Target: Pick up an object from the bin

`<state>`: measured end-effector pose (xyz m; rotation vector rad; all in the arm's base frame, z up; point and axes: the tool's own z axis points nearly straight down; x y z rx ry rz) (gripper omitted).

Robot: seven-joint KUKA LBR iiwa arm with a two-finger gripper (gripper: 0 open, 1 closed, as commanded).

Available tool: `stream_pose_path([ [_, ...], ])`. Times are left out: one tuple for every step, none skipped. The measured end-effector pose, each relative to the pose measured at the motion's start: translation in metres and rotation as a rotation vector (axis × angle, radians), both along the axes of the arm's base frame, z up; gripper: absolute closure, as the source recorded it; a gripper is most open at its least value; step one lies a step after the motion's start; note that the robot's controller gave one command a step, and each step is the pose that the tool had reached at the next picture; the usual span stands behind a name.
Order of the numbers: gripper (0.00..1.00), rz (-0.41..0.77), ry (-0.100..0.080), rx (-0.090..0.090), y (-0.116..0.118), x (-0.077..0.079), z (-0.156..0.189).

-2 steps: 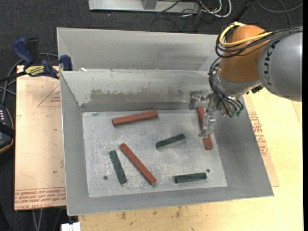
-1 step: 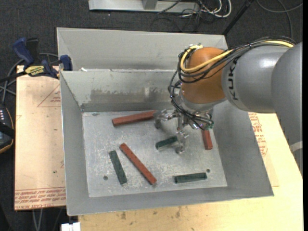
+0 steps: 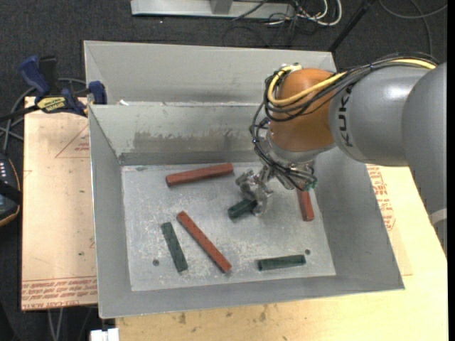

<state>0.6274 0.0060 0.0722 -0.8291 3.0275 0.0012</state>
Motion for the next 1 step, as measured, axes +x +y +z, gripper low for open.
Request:
stream_pose_path([
  [1.00,-0.069,-0.012,0.000,-0.0037,0.0295,0.1434],
])
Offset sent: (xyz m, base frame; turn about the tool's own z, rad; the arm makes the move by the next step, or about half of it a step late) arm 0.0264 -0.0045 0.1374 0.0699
